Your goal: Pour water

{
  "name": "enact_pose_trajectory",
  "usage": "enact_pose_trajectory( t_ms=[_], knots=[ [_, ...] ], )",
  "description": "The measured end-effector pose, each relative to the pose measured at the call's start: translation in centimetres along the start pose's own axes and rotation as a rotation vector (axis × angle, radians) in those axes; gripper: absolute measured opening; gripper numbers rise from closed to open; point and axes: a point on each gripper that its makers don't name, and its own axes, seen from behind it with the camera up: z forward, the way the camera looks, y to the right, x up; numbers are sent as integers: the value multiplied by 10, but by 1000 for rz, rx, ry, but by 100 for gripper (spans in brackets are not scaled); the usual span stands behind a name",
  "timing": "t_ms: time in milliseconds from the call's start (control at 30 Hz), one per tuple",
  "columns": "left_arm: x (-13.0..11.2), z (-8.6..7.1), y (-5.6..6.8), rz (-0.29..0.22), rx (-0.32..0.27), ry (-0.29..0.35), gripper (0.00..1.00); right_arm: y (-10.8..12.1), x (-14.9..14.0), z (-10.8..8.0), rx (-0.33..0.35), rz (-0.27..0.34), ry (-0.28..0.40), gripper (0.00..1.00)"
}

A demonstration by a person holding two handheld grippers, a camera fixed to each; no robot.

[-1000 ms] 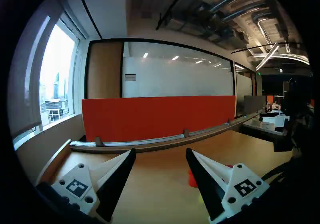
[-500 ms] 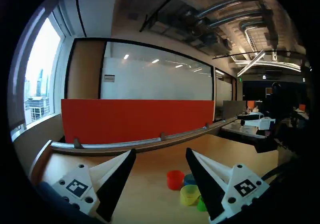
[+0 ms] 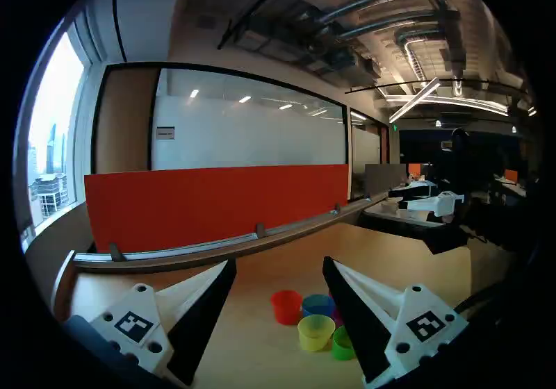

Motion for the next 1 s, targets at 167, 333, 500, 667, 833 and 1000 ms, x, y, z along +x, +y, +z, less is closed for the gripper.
enact_pose_trajectory(
  t_ms=[167,333,500,667,833,1000],
  knots=[
    [-10,1,7,29,-35,-33,92,-3,-3,2,27,-6,-25,100],
    [-21,3,16,36,-81,-64,92,-3,-13,3,52,-24,-74,100],
    [-28,5,19,50,-110,-89,92,-2,-17,5,63,-44,-108,100],
    [-33,6,21,52,-136,-112,92,-1,-18,6,74,-55,-117,100],
    [-42,7,27,62,-173,-139,92,-3,-21,8,90,-55,-135,100],
    [-53,8,36,80,-212,-169,92,-5,-25,10,106,-61,-154,100]
  ],
)
